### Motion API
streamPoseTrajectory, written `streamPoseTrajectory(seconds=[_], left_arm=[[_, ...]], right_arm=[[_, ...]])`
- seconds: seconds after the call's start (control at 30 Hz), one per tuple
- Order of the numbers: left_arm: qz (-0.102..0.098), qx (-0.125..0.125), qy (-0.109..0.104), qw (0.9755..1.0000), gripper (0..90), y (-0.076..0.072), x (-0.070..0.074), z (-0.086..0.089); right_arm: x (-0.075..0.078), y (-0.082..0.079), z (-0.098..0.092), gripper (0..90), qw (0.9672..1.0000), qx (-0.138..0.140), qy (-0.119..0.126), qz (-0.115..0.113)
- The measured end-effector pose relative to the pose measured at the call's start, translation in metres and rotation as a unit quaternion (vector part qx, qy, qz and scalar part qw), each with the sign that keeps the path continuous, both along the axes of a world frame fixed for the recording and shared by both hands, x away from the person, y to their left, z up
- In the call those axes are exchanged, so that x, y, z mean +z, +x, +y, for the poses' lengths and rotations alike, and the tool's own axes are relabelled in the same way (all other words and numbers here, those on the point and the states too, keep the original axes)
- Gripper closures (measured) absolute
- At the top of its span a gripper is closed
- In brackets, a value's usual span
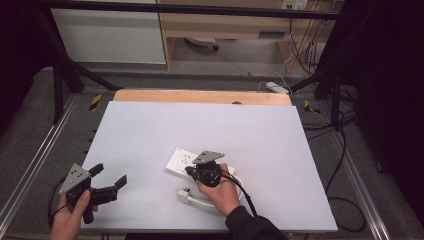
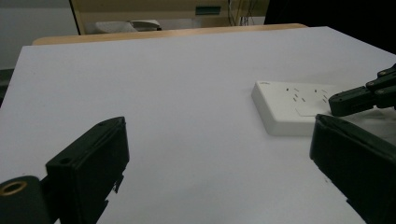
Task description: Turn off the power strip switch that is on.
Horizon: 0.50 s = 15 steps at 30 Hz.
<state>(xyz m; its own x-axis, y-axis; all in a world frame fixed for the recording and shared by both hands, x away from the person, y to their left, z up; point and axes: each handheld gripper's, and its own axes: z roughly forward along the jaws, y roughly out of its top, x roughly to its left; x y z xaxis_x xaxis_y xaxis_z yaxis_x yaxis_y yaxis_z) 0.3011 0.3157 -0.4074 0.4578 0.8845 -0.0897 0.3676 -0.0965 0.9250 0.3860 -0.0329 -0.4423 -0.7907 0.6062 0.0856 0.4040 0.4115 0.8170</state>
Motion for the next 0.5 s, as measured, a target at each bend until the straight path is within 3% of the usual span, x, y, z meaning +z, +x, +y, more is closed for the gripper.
streamPoseTrajectory(seconds=[0.5], left_arm=[[0.0,0.0,0.001,1.0,4.6,0.0001,0.0,0.0001]], right_arm=[[0.0064,-0.0031,-0.0024,90.0,0.9995,-0.001,0.028,-0.016]])
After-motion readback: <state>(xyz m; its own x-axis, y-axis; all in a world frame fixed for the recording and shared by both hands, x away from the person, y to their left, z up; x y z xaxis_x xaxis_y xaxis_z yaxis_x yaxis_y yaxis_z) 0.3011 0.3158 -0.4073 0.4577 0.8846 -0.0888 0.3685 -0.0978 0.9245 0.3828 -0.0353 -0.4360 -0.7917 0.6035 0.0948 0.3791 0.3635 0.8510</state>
